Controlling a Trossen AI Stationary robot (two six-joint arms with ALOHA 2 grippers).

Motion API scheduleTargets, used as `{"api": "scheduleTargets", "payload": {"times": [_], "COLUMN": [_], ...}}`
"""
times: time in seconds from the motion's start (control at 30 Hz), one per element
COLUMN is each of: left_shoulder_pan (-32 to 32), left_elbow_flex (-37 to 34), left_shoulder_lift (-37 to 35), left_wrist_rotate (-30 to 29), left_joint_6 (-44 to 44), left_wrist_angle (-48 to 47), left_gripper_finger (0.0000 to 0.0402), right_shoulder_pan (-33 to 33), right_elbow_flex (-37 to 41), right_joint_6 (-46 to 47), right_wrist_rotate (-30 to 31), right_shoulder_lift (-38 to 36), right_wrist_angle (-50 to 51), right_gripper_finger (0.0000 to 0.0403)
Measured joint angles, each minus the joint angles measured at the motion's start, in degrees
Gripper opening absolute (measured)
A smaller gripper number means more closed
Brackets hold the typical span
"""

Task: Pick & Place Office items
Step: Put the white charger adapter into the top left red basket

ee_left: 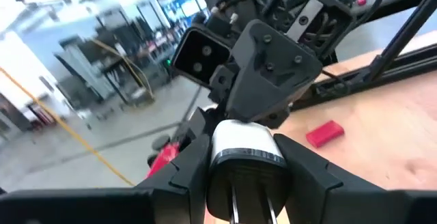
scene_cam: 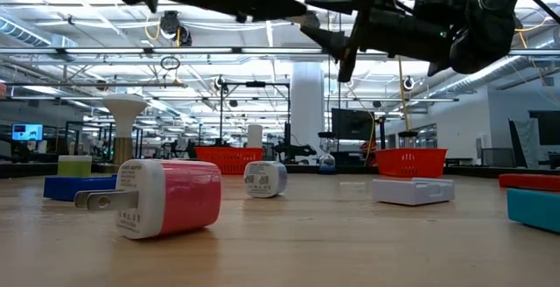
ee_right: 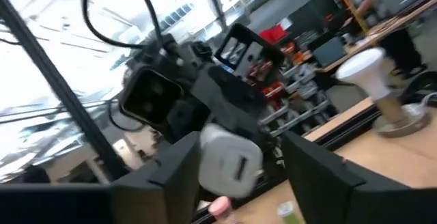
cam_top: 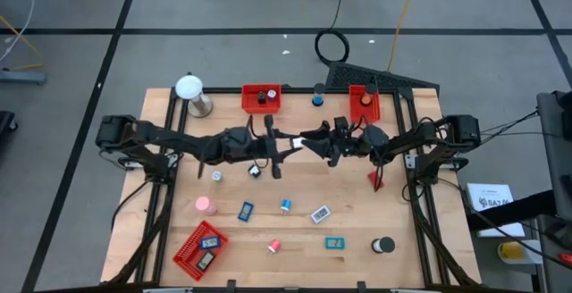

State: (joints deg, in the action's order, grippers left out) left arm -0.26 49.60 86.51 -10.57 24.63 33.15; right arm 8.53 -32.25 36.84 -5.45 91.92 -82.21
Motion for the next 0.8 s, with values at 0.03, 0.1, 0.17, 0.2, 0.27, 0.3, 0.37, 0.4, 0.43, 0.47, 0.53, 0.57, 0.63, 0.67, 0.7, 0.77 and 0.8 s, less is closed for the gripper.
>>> {"api": "scheduleTargets", "payload": {"times": [0.03,0.1,0.17,0.2,0.27,0.3,0.37,0.4,0.43,0.47,0.53,0.57,0.63,0.67,0.7,0.77,0.8], "left_shoulder_pan": [0.18,0.39,0.69,0.86,0.99,0.99,0.99,0.98,1.06,1.29,2.18,2.71,4.13,4.99,6.0,8.48,9.91], "left_elbow_flex": [0.0,0.0,0.0,0.0,0.0,0.0,0.0,0.0,0.0,0.0,0.0,0.0,0.0,0.15,0.53,1.45,1.76], "left_shoulder_lift": [-1.37,-3.85,-6.28,-7.35,-9.08,-9.75,-10.22,-10.32,-10.37,-10.37,-10.33,-10.16,-9.95,-9.95,-9.91,-9.12,-8.63], "left_wrist_rotate": [0.07,0.11,0.07,0.05,0.01,-0.1,-0.12,-0.13,-0.08,-0.04,-0.1,-0.09,0.16,0.26,0.3,0.56,1.33], "left_joint_6": [-0.69,-2.66,-5.11,-6.44,-9.31,-10.67,-13.27,-14.6,-16.05,-17.6,-21.36,-23.16,-26.84,-28.71,-30.41,-33.21,-34.3], "left_wrist_angle": [-2.59,-7.69,-13.43,-16.21,-21.55,-24.37,-28.56,-30.4,-32.44,-33.99,-36.49,-37.9,-40.85,-42.95,-44.98,-48.04,-49.99], "left_gripper_finger": [0.0137,0.0137,0.0137,0.0137,0.0137,0.0137,0.0137,0.0137,0.0137,0.0137,0.0137,0.0137,0.0137,0.0137,0.0136,0.0136,0.0136], "right_shoulder_pan": [0.0,0.08,0.11,0.24,0.56,0.88,1.52,1.81,2.09,2.36,2.76,2.79,2.8,2.71,2.53,1.96,1.62], "right_elbow_flex": [0.0,0.02,0.02,0.02,0.03,0.04,0.04,0.06,0.07,0.05,0.07,0.07,0.07,0.07,0.07,0.07,0.07], "right_joint_6": [-0.84,-3.11,-5.98,-7.36,-9.15,-9.87,-11.01,-11.63,-12.36,-13.06,-14.69,-15.96,-19.35,-21.2,-23.13,-26.34,-27.65], "right_wrist_rotate": [0.34,0.84,1.09,1.1,1.09,1.03,1.03,1.05,1.05,1.08,1.05,1.14,3.09,4.78,6.76,10.94,13.33], "right_shoulder_lift": [0.0,0.0,0.0,0.0,0.0,0.0,0.0,0.0,0.0,-0.05,-1.0,-1.78,-3.86,-5.19,-6.67,-9.55,-11.04], "right_wrist_angle": [0.34,1.37,2.13,2.47,3.49,4.09,5.54,5.99,6.51,7.38,11.45,14.0,20.37,24.42,28.71,36.33,40.07], "right_gripper_finger": [0.0222,0.0241,0.0254,0.0257,0.0257,0.0253,0.0241,0.0231,0.022,0.0207,0.0177,0.016,0.0124,0.0106,0.0088,0.0052,0.0036]}}
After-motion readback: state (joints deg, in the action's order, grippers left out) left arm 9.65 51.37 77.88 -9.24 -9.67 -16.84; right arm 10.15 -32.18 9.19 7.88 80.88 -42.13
